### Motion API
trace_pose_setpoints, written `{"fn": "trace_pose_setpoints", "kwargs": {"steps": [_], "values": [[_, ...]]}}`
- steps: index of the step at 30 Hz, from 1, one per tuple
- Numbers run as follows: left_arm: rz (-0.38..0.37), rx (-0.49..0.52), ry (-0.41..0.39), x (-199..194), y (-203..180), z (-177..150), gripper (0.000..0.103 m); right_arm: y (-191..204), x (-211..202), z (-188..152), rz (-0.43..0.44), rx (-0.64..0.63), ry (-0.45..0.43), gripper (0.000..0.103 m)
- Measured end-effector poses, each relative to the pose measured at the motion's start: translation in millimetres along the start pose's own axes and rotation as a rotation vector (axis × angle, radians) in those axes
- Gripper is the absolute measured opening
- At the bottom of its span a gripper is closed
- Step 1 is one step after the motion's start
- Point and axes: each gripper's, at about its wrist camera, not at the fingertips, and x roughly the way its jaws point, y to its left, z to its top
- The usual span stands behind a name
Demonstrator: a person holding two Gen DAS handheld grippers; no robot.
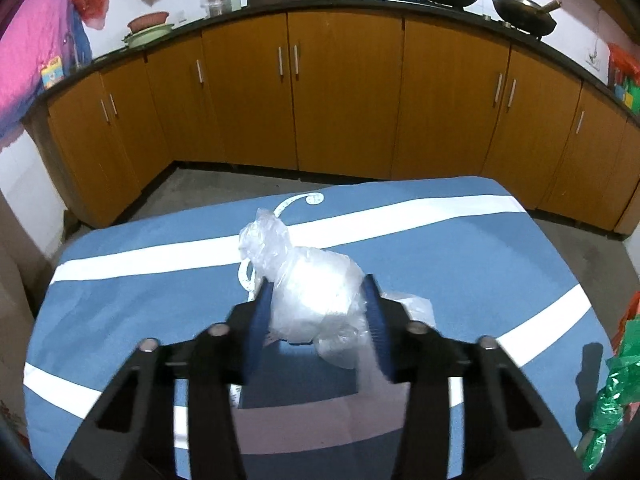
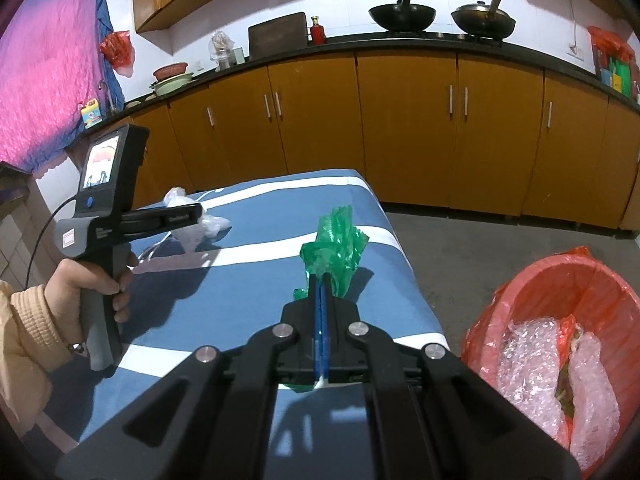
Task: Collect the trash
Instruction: 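Close the right tool on the green bag while the left tool grasps the white bag, then carry the white and green bags over the red wastebasket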
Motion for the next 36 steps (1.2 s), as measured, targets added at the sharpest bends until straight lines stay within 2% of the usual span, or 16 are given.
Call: {"fn": "trace_pose_setpoints", "kwargs": {"steps": [2, 5, 7, 19, 27, 36], "values": [[-0.012, 0.01, 0.004, -1.0, -0.3, -1.3, 0.025, 0.1, 0.1, 0.2, 0.001, 0.004, 0.0, 0.002], [-0.03, 0.024, 0.001, -3.6, -1.7, -3.2, 0.016, 0.6, -0.5, 1.1, 0.002, 0.004, -0.001, 0.002], [-0.032, 0.028, -0.014, -7.3, -1.6, -4.4, 0.014, 0.6, -2.0, 0.7, 0.003, 0.004, -0.002, 0.002], [-0.015, 0.037, -0.077, -49.1, 9.4, -16.9, 0.013, 6.2, -25.7, 0.9, 0.012, 0.002, -0.027, 0.002], [0.021, 0.055, -0.131, -100.3, 13.5, -24.4, 0.013, 10.4, -61.5, -0.8, 0.018, 0.003, -0.056, 0.002], [0.011, 0.079, -0.186, -155.1, -1.2, -31.6, 0.013, 8.2, -112.3, -5.5, 0.011, 0.009, -0.103, 0.002]]}}
